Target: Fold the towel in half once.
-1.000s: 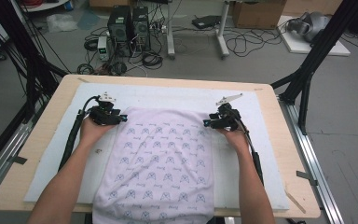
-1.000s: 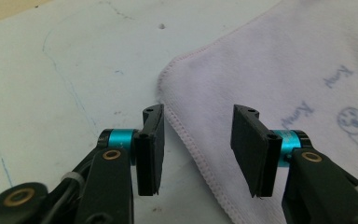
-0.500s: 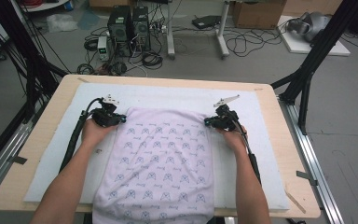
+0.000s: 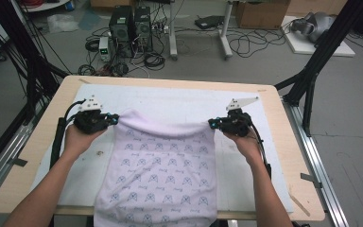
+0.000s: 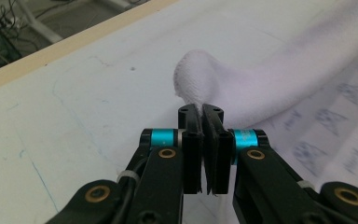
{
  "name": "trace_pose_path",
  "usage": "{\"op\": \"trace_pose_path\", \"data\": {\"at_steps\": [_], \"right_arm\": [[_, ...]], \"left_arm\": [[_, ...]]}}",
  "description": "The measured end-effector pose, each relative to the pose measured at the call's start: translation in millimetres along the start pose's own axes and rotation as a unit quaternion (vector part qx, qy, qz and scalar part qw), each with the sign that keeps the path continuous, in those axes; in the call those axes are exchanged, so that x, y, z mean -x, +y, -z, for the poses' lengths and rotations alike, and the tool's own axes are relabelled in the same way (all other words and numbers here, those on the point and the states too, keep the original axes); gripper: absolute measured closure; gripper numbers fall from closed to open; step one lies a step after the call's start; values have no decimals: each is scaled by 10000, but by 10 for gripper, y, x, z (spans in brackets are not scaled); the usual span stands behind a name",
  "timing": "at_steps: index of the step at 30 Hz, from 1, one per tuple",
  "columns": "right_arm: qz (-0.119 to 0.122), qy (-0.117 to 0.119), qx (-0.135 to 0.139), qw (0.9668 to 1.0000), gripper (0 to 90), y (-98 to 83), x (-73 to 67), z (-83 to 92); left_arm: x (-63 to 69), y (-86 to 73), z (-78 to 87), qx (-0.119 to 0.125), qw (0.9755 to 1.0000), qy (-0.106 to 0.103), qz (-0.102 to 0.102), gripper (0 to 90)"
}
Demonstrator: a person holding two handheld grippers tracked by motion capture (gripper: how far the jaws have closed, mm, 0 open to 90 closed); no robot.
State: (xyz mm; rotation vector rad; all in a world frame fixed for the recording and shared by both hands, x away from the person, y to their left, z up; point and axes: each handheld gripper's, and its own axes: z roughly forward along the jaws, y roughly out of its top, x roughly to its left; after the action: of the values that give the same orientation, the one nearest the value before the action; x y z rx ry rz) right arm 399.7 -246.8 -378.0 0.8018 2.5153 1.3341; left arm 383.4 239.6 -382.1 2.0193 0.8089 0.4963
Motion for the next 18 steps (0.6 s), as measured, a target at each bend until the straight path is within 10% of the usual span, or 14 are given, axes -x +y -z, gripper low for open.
{"op": "trace_pose_path", "data": {"at_steps": [14, 18], "right_arm": [[124, 709, -191, 9972, 864, -683, -801, 302], [-63, 796, -56, 9968, 694, -713, -816, 351]], "left_arm": [[648, -864, 640, -75, 9975, -650, -257, 851], [714, -884, 617, -331, 9960, -764, -312, 598]]}}
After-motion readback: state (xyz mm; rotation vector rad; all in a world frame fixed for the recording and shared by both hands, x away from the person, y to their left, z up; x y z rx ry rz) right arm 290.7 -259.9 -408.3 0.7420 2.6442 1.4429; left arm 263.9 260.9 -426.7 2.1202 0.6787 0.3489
